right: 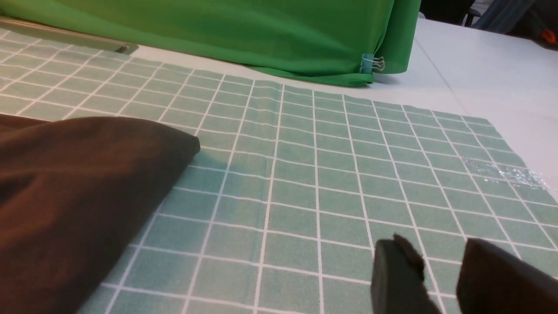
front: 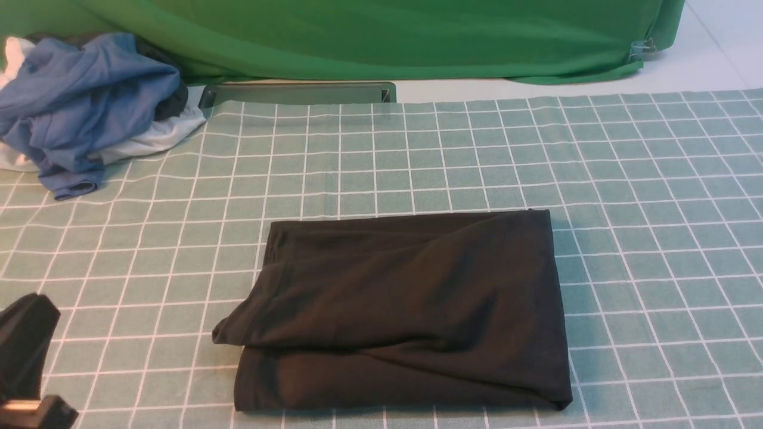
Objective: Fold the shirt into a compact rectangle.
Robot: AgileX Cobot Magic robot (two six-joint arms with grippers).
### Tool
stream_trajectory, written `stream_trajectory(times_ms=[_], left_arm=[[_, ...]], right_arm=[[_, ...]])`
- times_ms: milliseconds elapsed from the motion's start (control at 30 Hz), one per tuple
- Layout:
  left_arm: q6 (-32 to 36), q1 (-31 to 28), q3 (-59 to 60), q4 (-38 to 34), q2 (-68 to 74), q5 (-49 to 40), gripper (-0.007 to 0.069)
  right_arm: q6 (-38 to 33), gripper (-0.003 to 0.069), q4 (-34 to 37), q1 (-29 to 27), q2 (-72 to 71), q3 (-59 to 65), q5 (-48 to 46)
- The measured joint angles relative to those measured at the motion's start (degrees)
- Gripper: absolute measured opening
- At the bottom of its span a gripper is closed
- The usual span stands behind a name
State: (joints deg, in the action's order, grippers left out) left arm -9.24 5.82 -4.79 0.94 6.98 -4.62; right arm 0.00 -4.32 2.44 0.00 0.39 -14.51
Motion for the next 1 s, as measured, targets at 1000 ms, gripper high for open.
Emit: stream_trajectory(times_ms=[1000], left_arm=[[-1.08, -9.52, 5.04, -1.64, -7.01, -9.64, 0.0018]], right_arm=[[0.0, 0.0238, 0.0, 0.0, 0.0, 0.0, -0.01]])
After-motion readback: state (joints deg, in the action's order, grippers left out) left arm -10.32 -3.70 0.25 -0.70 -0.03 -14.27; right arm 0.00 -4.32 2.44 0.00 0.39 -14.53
